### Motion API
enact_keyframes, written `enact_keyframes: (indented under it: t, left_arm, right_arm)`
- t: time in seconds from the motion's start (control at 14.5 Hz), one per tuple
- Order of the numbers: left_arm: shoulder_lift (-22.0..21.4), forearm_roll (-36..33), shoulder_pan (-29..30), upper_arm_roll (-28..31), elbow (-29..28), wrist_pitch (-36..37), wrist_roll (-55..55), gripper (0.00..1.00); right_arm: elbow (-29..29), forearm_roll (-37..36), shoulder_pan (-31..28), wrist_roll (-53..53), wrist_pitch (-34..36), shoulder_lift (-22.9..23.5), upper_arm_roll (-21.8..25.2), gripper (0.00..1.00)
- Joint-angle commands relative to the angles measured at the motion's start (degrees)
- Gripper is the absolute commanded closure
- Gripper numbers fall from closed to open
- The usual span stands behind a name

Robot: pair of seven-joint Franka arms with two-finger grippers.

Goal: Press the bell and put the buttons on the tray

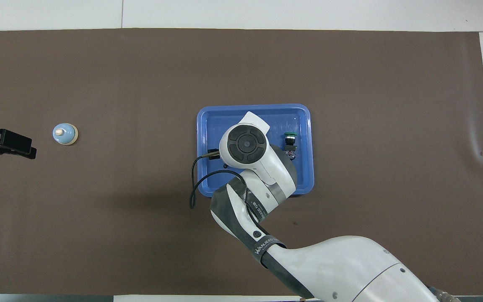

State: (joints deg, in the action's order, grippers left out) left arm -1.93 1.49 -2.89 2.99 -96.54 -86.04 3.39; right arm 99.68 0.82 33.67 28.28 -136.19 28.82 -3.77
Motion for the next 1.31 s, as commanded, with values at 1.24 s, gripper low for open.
enact_keyframes:
  t: [1.24]
  left_arm:
    - [-0.5,0.4,-0.7,0.4,-0.1,-0.8,-0.4,0.00]
  right_arm:
    - [-1.4,2.9,-32.5,-28.2,41.6,-29.3,0.0,0.00]
